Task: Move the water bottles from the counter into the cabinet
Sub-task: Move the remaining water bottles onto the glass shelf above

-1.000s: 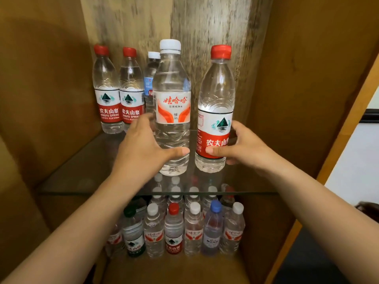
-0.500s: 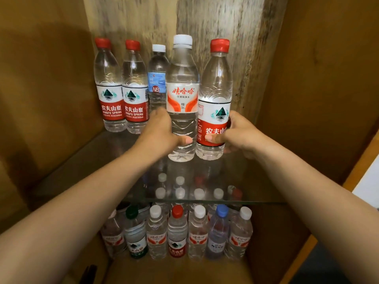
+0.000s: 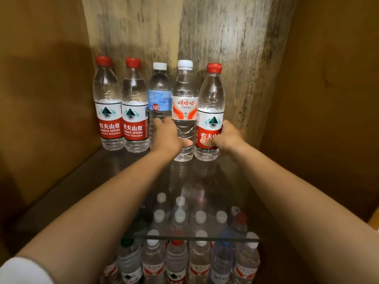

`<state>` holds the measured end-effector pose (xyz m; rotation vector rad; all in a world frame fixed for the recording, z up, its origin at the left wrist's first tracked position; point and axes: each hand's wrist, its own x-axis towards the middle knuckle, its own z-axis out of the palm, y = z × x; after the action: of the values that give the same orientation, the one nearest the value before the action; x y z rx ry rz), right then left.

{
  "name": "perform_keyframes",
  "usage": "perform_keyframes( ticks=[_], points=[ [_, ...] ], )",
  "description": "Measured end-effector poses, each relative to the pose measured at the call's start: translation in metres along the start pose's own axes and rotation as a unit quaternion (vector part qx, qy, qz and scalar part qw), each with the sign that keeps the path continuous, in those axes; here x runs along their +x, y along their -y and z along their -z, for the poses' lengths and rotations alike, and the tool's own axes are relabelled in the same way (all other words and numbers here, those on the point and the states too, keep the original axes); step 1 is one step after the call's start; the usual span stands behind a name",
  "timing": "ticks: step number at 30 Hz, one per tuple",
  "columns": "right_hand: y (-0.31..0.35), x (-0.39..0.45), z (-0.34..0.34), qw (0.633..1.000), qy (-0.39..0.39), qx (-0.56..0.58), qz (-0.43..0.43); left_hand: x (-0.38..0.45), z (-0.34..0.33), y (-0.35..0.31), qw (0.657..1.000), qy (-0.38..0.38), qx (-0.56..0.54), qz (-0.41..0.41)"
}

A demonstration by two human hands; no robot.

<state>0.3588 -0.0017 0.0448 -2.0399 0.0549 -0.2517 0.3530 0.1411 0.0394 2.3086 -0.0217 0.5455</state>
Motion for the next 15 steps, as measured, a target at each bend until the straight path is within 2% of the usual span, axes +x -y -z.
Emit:
perform_keyframes(
  ticks=[5,9,15],
  points=[
    [0.0,0.011,-0.008,1.0,-0.02,-0.011,0.001,-0.004,-0.003,0.001,0.998,-0.05,-0.023,-0.022],
    [0.0,0.015,-0.01,1.0,-0.026,-0.017,0.0,-0.004,-0.003,-0.001,0.996,-0.071,0.048,-0.009],
    [0.0,0.02,-0.013,0.998,-0.044,-0.036,0.0,-0.001,-0.007,-0.005,0.995,-0.075,0.068,-0.004]
  ],
)
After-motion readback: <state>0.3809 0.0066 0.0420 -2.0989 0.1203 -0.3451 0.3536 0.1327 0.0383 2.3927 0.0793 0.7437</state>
